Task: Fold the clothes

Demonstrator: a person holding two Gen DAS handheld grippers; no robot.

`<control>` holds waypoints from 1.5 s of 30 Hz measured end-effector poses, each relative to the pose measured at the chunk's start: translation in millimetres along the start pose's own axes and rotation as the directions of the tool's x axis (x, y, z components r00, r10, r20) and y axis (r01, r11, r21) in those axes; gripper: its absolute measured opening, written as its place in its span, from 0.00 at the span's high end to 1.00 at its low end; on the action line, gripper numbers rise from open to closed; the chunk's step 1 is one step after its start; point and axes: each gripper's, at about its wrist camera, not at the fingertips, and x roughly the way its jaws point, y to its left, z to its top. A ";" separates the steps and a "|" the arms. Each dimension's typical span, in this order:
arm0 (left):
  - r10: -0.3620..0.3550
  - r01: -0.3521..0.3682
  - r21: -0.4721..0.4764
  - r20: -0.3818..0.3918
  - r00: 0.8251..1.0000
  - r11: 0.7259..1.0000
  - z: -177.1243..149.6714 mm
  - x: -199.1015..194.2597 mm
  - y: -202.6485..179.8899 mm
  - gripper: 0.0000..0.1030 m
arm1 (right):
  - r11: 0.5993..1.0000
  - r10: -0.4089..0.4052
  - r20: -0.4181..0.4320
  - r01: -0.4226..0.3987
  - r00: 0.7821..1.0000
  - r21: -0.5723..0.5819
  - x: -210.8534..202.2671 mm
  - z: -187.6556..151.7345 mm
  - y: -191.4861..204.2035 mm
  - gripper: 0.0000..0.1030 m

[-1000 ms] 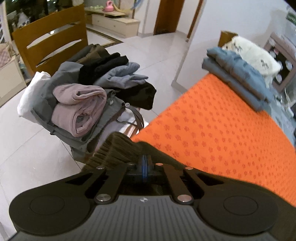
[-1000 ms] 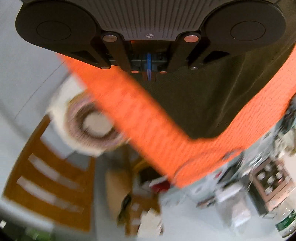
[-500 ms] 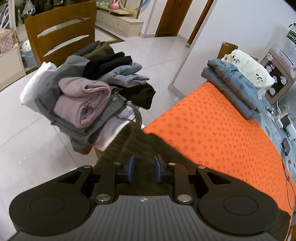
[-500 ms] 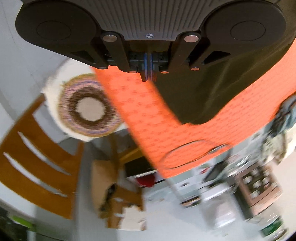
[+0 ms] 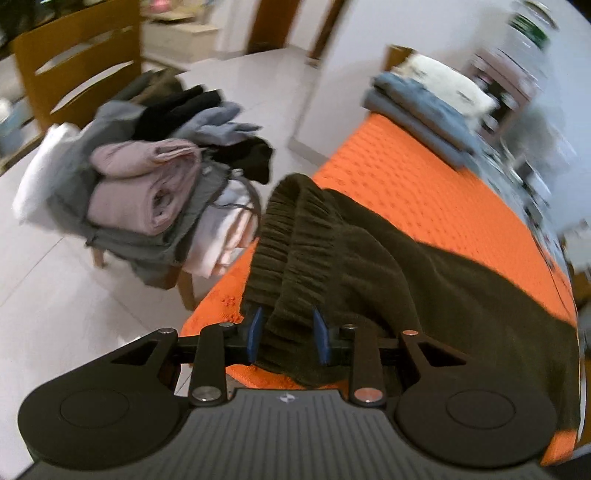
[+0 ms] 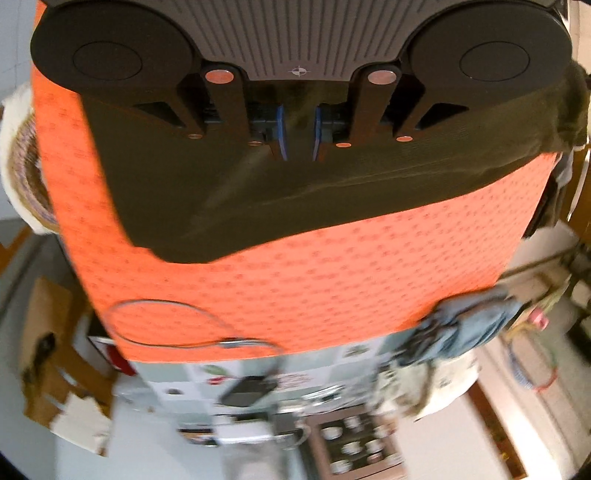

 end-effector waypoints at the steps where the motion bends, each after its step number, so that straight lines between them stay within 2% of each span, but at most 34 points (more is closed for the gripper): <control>1: -0.024 0.024 0.022 -0.007 1.000 0.999 -0.2 1.3 2.2 0.61 | 1.000 0.005 -0.008 -0.005 1.000 -0.015 1.0 -0.9 8.8 0.83; 3: -0.073 0.074 0.062 -0.023 0.997 0.995 -0.2 3.6 7.3 0.60 | 0.999 0.008 -0.025 -0.009 1.000 -0.040 2.3 -2.2 27.9 0.82; 5: -0.131 0.136 0.095 -0.053 0.990 0.986 1.6 8.9 14.2 0.51 | 0.998 0.007 -0.041 -0.010 0.999 -0.062 2.4 -5.0 49.0 0.81; 9: -0.230 0.251 0.145 -0.143 0.963 0.957 3.6 27.7 23.4 0.50 | 0.997 0.002 -0.062 -0.007 0.998 -0.080 0.5 -16.2 87.2 0.78; 10: -0.245 0.270 0.169 -0.152 0.957 0.948 3.4 30.5 23.5 0.55 | 0.997 -0.001 -0.066 -0.005 0.998 -0.081 -0.4 -20.2 96.6 0.78; 11: -0.261 0.289 0.192 -0.161 0.952 0.938 3.5 33.0 23.8 0.66 | 0.997 -0.003 -0.068 -0.003 0.998 -0.081 -1.5 -24.5 104.9 0.78; 12: -0.284 0.314 0.201 -0.164 0.945 0.928 6.2 33.4 26.0 0.68 | 0.997 -0.005 -0.071 0.000 0.997 -0.080 -2.7 -28.9 113.3 0.78; 13: -0.307 0.338 0.210 -0.167 0.937 0.917 9.1 33.6 28.3 0.91 | 0.997 -0.009 -0.071 0.004 0.997 -0.078 -4.3 -33.7 121.1 0.78; 17: -0.384 0.408 0.258 -0.141 0.913 0.876 39.9 13.8 48.9 0.92 | 0.998 -0.030 -0.068 0.026 0.997 -0.057 -10.6 -53.0 140.3 0.78; 19: -0.401 0.424 0.281 -0.140 0.906 0.861 53.4 5.9 60.8 0.92 | 0.999 -0.038 -0.068 0.036 0.997 -0.034 -12.7 -61.2 143.1 0.78; 22: -0.372 0.411 0.333 -0.178 0.911 0.849 58.7 12.1 68.8 0.91 | 0.999 -0.051 -0.069 0.050 0.996 -0.009 -12.5 -70.1 144.1 0.78; 25: -0.335 0.396 0.321 -0.230 0.914 0.860 50.5 24.5 77.5 0.85 | 0.999 -0.051 -0.073 0.050 0.996 -0.010 -10.1 -72.5 145.1 0.78; 28: -0.312 0.362 0.274 -0.211 0.926 0.891 46.1 19.8 83.2 0.83 | 0.998 -0.032 -0.077 0.028 0.996 -0.052 -5.5 -65.3 148.4 0.78; 32: -0.302 0.322 0.168 -0.133 0.944 0.932 50.8 -0.1 89.8 0.76 | 0.984 0.027 -0.094 -0.043 0.995 -0.175 10.0 -44.1 158.9 0.78; 34: -0.278 0.289 0.131 -0.101 0.955 0.948 51.8 -8.0 88.8 0.72 | 0.961 0.071 -0.111 -0.098 0.991 -0.258 21.3 -32.3 168.2 0.78; 37: -0.240 0.247 0.092 -0.073 0.968 0.965 49.3 -19.0 79.2 0.68 | 0.897 0.146 -0.148 -0.194 0.978 -0.398 41.5 -16.4 188.3 0.78; 42: -0.183 0.185 0.055 -0.047 0.982 0.981 40.2 -33.7 58.6 0.63 | 0.734 0.254 -0.248 -0.354 0.935 -0.579 78.1 2.2 223.1 0.77; 45: -0.157 0.158 0.030 -0.027 0.987 0.987 32.4 -42.3 47.1 0.61 | 0.633 0.295 -0.305 -0.424 0.906 -0.648 97.6 8.9 241.5 0.71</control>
